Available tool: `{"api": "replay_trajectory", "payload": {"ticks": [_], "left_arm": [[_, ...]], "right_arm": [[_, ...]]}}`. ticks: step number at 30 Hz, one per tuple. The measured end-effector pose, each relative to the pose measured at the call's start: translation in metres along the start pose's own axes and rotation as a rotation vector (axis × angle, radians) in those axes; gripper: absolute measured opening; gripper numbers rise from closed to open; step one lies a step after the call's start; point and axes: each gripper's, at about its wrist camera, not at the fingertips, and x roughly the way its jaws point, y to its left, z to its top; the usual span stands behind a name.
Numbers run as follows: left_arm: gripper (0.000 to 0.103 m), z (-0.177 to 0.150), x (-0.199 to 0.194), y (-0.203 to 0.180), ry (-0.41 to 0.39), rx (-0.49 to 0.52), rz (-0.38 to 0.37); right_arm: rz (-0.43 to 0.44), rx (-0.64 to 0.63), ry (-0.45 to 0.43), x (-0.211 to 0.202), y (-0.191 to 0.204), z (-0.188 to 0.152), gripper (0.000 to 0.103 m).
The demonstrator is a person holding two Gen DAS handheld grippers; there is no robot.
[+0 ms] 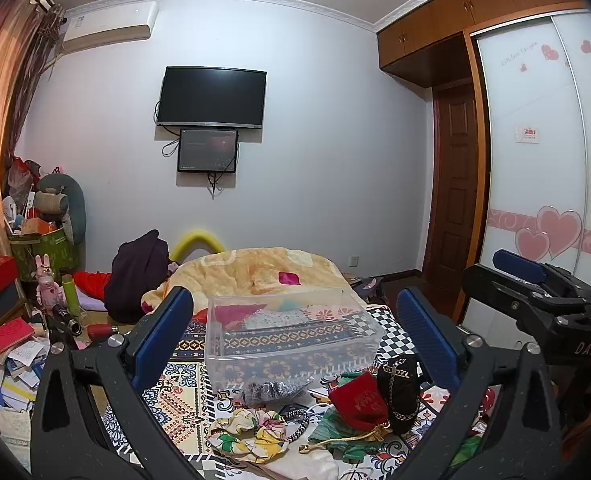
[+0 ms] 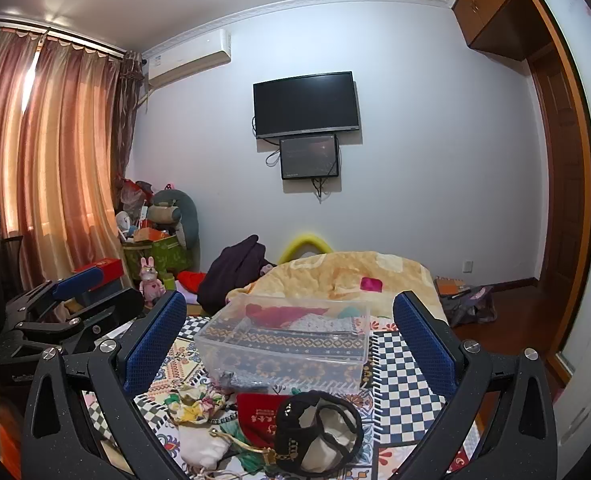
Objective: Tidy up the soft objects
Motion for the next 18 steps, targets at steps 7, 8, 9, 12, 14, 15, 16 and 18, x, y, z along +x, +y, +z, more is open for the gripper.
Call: {"api": "replay_trajectory", "payload": {"ticks": [7, 8, 9, 12, 14, 15, 16, 18], "left_arm": [[0.103, -0.0014, 0.0001, -0.0005, 0.001, -0.001, -0.001], [0.103, -0.0015, -0.0002, -0.0005, 0.001, -0.001, -0.001], [0.103, -0.0013, 0.0000, -0.0004, 0.000, -0.002, -0.001], [0.103, -0.0013, 0.0002, -0.0008, 0.000, -0.001, 0.000], [0.103, -0.0022, 0.0003, -0.0005, 0.000, -0.002, 0.001], [0.103, -0.0023, 0.0001, -0.0002, 0.000, -0.002, 0.000], [0.103, -0.0023, 0.0002, -0.0003, -0.001, -0.002, 0.001], [0.103, -0.0025, 0.0001, -0.0005, -0.001, -0.002, 0.002]], "right_arm": [[0.002, 0.000, -0.002, -0.0002, -0.0009, 0.0003, 0.103], [0.002, -0.001, -0.003, -0.0006, -0.0007, 0.0004, 0.103], [0.001, -0.002, -0.005, -0.0010, -0.0003, 0.0004, 0.103], [0.002, -0.006, -0.007, -0.0011, 0.0006, 0.0005, 0.103], [0.002, -0.006, -0.007, -0.0007, 0.0006, 0.0002, 0.103], [0.004, -0.005, -0.007, -0.0005, 0.0007, 0.0001, 0.103], [0.004, -0.006, -0.007, -0.0007, 0.0010, 0.0002, 0.103], [0.004, -0.007, -0.008, -0.0016, 0.0017, -0.0001, 0.103]]}}
